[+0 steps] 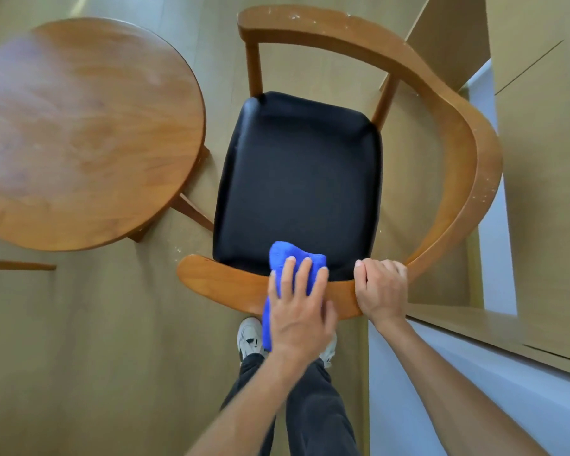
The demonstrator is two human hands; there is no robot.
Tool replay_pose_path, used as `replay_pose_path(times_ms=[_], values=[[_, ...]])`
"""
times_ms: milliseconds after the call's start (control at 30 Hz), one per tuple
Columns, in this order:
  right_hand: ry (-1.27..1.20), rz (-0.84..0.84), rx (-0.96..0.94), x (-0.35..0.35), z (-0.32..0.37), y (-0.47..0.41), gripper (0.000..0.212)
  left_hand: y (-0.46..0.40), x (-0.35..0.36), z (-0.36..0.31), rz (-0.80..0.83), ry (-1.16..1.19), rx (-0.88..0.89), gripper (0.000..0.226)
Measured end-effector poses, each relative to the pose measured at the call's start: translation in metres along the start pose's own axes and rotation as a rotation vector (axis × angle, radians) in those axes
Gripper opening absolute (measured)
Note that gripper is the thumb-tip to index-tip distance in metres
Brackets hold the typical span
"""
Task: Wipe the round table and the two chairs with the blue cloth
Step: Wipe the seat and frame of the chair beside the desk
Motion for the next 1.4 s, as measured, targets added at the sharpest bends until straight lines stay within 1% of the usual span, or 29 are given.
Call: replay_pose_path(times_ms=[67, 133, 167, 200, 267, 333, 400, 433, 500, 567, 633, 700, 767, 867, 933, 1000, 1033, 1100, 1133, 1167, 1200, 1333, 1367, 1400], values=[[-0.128, 0.02, 0.025, -0.007, -0.001, -0.002, 0.044, -0.002, 0.009, -0.026, 0.039, 0.112, -0.043, 0.047], [-0.368, 0.03, 0.108, -0.019, 0.003, 0.0, 0.036, -0.005, 0.006, -0.024, 0.037, 0.239, -0.019, 0.045], [-0.452, -0.01, 0.148, -0.026, 0.008, 0.005, 0.033, -0.007, 0.0, -0.013, -0.002, 0.274, -0.006, 0.044], [-0.489, -0.052, 0.168, -0.031, 0.019, 0.013, 0.037, -0.01, -0.008, 0.003, -0.056, 0.268, -0.017, 0.044], [-0.466, -0.046, 0.154, -0.036, 0.054, 0.035, 0.053, -0.021, -0.022, 0.042, -0.149, 0.174, -0.115, 0.044], [-0.33, -0.004, 0.133, -0.03, 0.094, 0.056, 0.062, -0.03, -0.029, 0.071, -0.136, 0.031, -0.183, 0.046], [-0.167, -0.008, 0.132, -0.022, 0.117, 0.065, 0.056, -0.031, -0.025, 0.086, -0.074, -0.081, -0.159, 0.047], [-0.121, -0.024, 0.124, -0.018, 0.118, 0.063, 0.052, -0.03, -0.022, 0.089, -0.052, -0.125, -0.131, 0.046], [-0.043, -0.084, 0.039, -0.011, 0.104, 0.062, 0.046, -0.028, -0.016, 0.091, -0.036, -0.199, -0.076, 0.045], [-0.001, -0.165, -0.151, -0.006, 0.08, 0.062, 0.042, -0.027, -0.011, 0.087, -0.021, -0.222, -0.02, 0.044], [-0.014, -0.219, -0.364, -0.003, 0.05, 0.056, 0.039, -0.028, -0.005, 0.076, 0.011, -0.216, 0.039, 0.045], [-0.026, -0.212, -0.538, -0.006, 0.017, 0.042, 0.037, -0.03, 0.001, 0.061, 0.054, -0.203, 0.051, 0.046], [-0.002, -0.171, -0.624, -0.012, -0.018, 0.025, 0.04, -0.035, 0.006, 0.046, 0.092, -0.195, 0.039, 0.046], [0.1, -0.162, -0.578, -0.025, -0.07, -0.005, 0.044, -0.044, 0.014, 0.028, 0.143, -0.18, 0.033, 0.048], [0.232, -0.212, -0.511, -0.034, -0.096, -0.022, 0.042, -0.049, 0.019, 0.019, 0.172, -0.17, 0.033, 0.05], [0.329, -0.283, -0.423, -0.037, -0.101, -0.027, 0.038, -0.055, 0.025, 0.009, 0.195, -0.17, 0.009, 0.051], [0.325, -0.313, -0.361, -0.034, -0.096, -0.023, 0.037, -0.058, 0.029, 0.004, 0.202, -0.172, -0.006, 0.05], [0.23, -0.332, -0.24, -0.023, -0.076, -0.01, 0.035, -0.062, 0.036, -0.01, 0.217, -0.17, -0.037, 0.05], [0.178, -0.329, -0.211, -0.016, -0.066, -0.003, 0.034, -0.064, 0.039, -0.015, 0.227, -0.165, -0.052, 0.052], [0.15, -0.322, -0.215, -0.01, -0.061, 0.002, 0.034, -0.065, 0.042, -0.019, 0.237, -0.163, -0.067, 0.053], [0.15, -0.325, -0.258, -0.007, -0.06, 0.002, 0.034, -0.066, 0.044, -0.022, 0.243, -0.166, -0.08, 0.054], [0.289, -0.439, -0.599, -0.017, -0.098, -0.027, 0.028, -0.075, 0.052, -0.029, 0.263, -0.193, -0.073, 0.051], [0.328, -0.477, -0.621, -0.022, -0.111, -0.039, 0.027, -0.078, 0.054, -0.032, 0.264, -0.192, -0.064, 0.052], [0.357, -0.511, -0.59, -0.027, -0.121, -0.053, 0.027, -0.08, 0.056, -0.034, 0.27, -0.188, -0.056, 0.053]])
Point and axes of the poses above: each hand's wrist, its own y-axis away from the middle knuckle, its own x-axis out of the palm, z = x × y, the point moved 1 cm from there along -y, towards the middle knuckle, and after that the axes turned 9 degrees about y, right-handed, at the moved point
